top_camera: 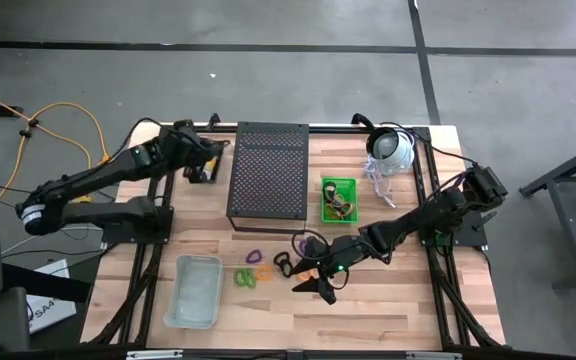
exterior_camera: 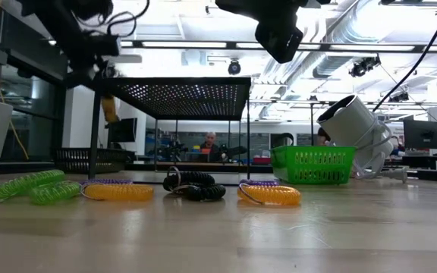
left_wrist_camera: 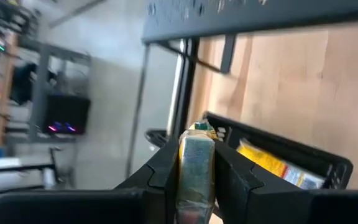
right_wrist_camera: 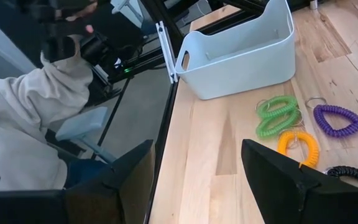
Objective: Pick & Place Office Desk Supplies
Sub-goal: Put the crayon box into the black basket, then put the right yellow spring keychain into the gray bin
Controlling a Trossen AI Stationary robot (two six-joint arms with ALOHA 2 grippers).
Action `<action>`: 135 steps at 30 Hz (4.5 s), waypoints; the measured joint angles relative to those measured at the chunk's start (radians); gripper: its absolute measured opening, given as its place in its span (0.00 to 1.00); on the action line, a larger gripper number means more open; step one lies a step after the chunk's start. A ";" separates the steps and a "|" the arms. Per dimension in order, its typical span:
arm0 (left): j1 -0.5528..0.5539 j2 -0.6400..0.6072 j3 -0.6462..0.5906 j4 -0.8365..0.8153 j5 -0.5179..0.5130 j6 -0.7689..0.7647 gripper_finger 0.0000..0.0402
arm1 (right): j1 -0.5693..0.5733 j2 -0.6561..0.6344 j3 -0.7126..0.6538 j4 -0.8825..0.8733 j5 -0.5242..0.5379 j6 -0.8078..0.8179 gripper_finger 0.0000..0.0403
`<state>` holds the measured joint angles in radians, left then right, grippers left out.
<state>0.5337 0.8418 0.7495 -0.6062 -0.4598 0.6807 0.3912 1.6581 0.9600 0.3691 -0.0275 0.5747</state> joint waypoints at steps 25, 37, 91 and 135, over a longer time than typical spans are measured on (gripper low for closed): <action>0.244 0.215 -0.100 0.152 0.199 0.161 0.18 | 0.000 0.000 0.000 -0.023 -0.024 -0.005 0.57; 0.244 0.216 -0.100 0.152 0.197 0.160 0.30 | 0.000 0.000 0.000 -0.023 -0.027 -0.005 0.57; -0.866 -0.065 -0.030 0.334 0.110 -0.379 0.38 | 0.000 0.000 0.000 -0.168 -0.023 -0.031 0.57; -1.089 0.125 -0.030 0.485 0.088 -0.517 0.38 | 0.076 0.267 0.002 -0.261 0.264 -0.165 0.57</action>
<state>-0.5556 0.9671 0.7197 -0.1211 -0.3721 0.1638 0.4675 1.9247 0.9619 0.1084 0.2360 0.4095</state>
